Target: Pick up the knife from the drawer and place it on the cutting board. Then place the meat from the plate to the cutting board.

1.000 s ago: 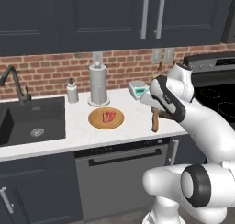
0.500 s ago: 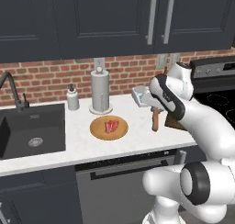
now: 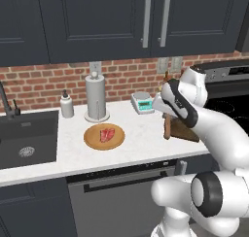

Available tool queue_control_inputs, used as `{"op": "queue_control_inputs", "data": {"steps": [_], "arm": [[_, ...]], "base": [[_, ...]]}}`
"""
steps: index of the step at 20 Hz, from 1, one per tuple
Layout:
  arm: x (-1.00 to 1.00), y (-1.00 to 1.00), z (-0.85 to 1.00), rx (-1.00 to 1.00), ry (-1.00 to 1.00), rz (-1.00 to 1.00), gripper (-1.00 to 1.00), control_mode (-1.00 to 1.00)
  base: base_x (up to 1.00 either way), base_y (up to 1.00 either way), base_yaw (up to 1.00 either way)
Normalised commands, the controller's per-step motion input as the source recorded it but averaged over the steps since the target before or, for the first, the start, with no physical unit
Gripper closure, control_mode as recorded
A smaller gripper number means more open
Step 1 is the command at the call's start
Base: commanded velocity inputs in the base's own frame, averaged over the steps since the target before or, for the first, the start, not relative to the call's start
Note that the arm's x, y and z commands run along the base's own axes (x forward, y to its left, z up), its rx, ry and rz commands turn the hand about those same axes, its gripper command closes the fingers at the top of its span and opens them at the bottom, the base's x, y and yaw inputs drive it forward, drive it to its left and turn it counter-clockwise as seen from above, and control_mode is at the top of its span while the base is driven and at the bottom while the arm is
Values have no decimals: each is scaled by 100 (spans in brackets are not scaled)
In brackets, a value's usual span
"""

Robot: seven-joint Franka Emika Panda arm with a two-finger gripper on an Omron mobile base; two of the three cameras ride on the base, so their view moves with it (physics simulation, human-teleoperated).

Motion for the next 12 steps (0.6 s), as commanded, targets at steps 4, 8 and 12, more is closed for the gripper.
{"op": "queue_control_inputs", "data": {"steps": [4,8,12], "arm": [[1,-80,-6,0,0,0,100,-100],[21,-64,-2,-2,0,0,100,-100],[44,-55,-2,-5,0,0,100,-100]], "base": [[0,0,0],[0,0,0],[0,0,0]]}}
